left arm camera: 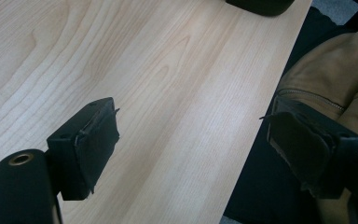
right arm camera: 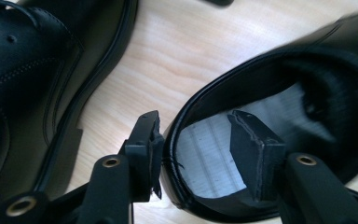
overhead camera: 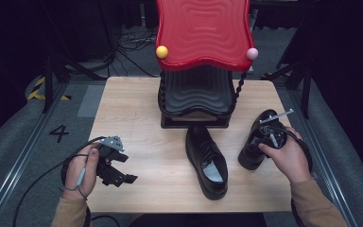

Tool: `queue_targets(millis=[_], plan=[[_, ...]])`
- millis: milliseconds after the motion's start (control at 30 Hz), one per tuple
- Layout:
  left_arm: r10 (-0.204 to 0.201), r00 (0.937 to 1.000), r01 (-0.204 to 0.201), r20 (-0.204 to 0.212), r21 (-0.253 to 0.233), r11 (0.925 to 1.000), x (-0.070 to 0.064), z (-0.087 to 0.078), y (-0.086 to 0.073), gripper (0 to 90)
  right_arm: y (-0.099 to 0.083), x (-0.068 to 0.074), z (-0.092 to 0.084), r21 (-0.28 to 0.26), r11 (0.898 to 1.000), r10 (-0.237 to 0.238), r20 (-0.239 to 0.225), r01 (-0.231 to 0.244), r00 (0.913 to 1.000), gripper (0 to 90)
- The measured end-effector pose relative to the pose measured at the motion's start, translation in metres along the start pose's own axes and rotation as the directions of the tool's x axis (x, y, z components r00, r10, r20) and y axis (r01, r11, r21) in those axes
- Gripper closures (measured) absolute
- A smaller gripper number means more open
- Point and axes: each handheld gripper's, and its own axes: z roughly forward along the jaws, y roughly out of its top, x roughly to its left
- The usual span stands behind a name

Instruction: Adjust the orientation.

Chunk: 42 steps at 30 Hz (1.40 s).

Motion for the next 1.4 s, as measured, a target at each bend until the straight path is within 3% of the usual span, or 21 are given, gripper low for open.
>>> queue_targets(millis=[267,400,467,667,833,933,967,1067,1167,1200,1233,1400], plan=[[0.001,1.0,-0.001,0.005,-0.002,1.0,0.0,0.0,-0.001,16.8,0.002,0.002,0.024,0.128,0.992,-0.005,-0.043,0.01,0.999,63.9],[0.001,1.0,-0.001,0.003,-0.008,1.0,0.0,-0.002,-0.002,16.8,0.004,0.008,0.026,0.144,0.989,-0.027,-0.062,0.035,0.9977,78.1],[-0.001,1.0,0.001,-0.001,-0.009,1.0,0.0,-0.002,-0.002,16.8,0.005,0.012,0.026,0.154,0.986,-0.053,-0.037,0.058,0.9979,79.0],[-0.001,1.0,0.001,0.004,-0.007,1.0,0.0,-0.001,-0.002,16.8,0.004,0.014,0.023,0.163,0.98,-0.108,-0.026,0.111,0.9938,79.3],[-0.006,1.0,0.006,0.004,-0.01,0.9999,0.002,-0.001,-0.003,16.7,-0.003,0.019,0.009,0.161,0.972,-0.165,-0.042,0.17,0.9853,78.7],[-0.004,1.0,0.004,0.004,-0.006,1.0,0.001,-0.001,-0.002,16.8,-0.008,0.029,-0.001,0.165,0.958,-0.231,-0.042,0.234,0.9722,78.5],[-0.004,1.0,0.004,0.004,-0.006,1.0,0.001,-0.001,-0.002,16.8,-0.008,0.029,-0.001,0.165,0.958,-0.231,-0.042,0.234,0.9722,78.5],[-0.002,1.0,0.002,0.004,-0.007,1.0,0.0,0.0,-0.002,16.8,-0.013,0.041,-0.013,0.161,0.937,-0.307,-0.049,0.31,0.9506,78.5],[-0.001,1.0,0.001,0.002,-0.007,1.0,0.0,0.0,-0.002,16.8,-0.018,0.054,-0.022,0.153,0.92,-0.352,-0.077,0.36,0.9327,78.4],[-0.001,1.0,0.001,0.002,-0.007,1.0,0.0,0.0,-0.002,16.8,-0.018,0.054,-0.022,0.153,0.92,-0.352,-0.077,0.36,0.9327,78.4],[-0.001,1.0,0.001,0.004,-0.006,1.0,0.0,0.0,-0.002,16.8,-0.02,0.058,-0.024,0.155,0.915,-0.365,-0.081,0.374,0.9274,78.2],[-0.005,1.0,0.005,0.004,-0.006,1.0,0.0,-0.001,-0.002,16.8,-0.028,0.083,-0.032,0.157,0.871,-0.449,-0.129,0.465,0.8841,77.9]])
